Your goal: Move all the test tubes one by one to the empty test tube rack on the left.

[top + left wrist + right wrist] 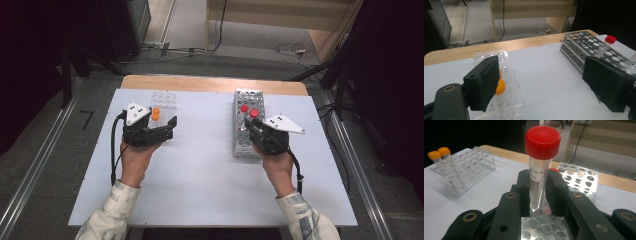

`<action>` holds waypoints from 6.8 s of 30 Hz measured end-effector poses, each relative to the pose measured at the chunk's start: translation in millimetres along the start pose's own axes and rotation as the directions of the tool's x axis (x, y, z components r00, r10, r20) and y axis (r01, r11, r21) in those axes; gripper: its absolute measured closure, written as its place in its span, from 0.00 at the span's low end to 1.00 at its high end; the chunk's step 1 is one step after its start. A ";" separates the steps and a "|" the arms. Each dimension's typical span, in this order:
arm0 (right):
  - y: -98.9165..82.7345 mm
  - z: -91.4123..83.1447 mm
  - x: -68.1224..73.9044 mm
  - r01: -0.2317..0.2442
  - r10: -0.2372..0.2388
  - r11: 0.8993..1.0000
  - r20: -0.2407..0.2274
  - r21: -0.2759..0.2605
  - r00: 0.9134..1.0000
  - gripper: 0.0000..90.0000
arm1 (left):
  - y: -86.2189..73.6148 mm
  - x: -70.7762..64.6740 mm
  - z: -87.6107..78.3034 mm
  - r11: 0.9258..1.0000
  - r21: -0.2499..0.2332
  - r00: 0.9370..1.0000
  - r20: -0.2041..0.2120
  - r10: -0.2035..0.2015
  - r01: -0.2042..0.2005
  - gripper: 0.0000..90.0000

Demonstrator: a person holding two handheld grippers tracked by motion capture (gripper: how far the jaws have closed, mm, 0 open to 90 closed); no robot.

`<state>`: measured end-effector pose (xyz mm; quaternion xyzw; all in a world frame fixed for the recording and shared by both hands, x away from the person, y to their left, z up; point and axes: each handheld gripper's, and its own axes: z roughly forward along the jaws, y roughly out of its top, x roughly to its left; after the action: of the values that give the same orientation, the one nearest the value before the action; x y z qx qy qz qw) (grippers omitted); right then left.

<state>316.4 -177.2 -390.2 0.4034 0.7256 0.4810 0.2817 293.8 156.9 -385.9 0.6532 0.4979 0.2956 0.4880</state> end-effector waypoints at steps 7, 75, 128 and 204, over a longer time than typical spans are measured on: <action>-6.6 5.4 28.2 0.039 -0.037 0.999 -0.096 0.022 0.995 0.79 | 0.8 -17.1 -2.0 1.000 -0.002 0.998 0.061 0.018 -0.017 0.16; -24.8 0.5 45.6 0.122 -0.099 0.989 -0.244 0.083 0.965 0.40 | 0.1 40.4 -35.8 0.999 -0.024 1.000 0.009 -0.029 0.030 0.78; -24.1 -4.5 40.2 0.098 -0.079 0.993 -0.239 0.070 0.968 0.40 | 3.4 67.5 39.1 0.998 0.038 0.986 -0.162 -0.034 0.041 0.77; 11.7 84.7 -19.1 -0.086 0.056 0.979 0.164 0.183 0.985 0.79 | -4.0 34.4 0.3 0.996 -0.047 0.991 -0.101 -0.085 0.081 0.23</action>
<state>397.4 -151.1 -411.0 0.4908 0.7288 0.3859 0.2812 304.0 189.3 -393.1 0.6053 0.5426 0.3186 0.4876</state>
